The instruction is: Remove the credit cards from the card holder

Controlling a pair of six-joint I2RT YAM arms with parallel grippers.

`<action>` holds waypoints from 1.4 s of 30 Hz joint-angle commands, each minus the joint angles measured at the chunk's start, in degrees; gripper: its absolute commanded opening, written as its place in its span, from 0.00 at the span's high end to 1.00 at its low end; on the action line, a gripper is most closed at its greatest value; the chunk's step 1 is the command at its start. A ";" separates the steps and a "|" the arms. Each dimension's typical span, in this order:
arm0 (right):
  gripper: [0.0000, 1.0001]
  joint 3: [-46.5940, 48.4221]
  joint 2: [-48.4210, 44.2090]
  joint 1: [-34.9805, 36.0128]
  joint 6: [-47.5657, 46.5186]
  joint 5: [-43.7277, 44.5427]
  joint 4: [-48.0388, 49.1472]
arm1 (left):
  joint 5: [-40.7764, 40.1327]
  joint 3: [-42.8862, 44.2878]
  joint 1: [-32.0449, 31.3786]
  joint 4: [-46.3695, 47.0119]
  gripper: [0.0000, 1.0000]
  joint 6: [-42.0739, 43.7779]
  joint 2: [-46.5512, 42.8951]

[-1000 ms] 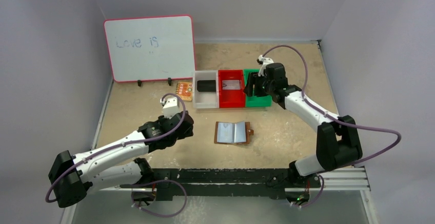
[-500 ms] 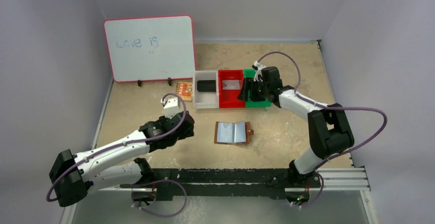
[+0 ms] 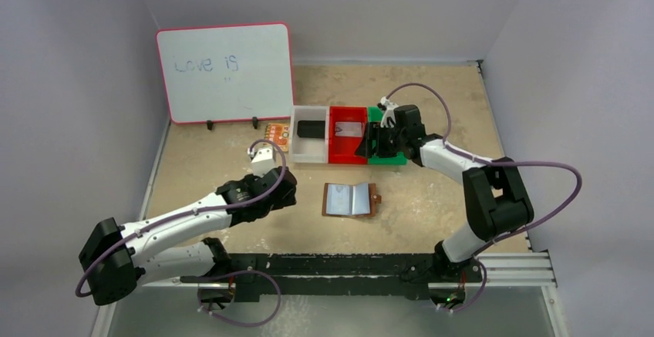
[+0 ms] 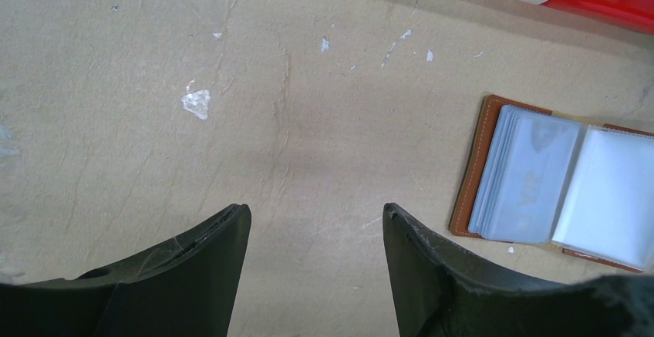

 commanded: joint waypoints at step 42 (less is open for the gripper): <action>0.29 4.15 -4.29 39.11 34.51 45.73 -19.80 | -8.73 0.74 0.02 2.72 0.31 -7.99 -9.60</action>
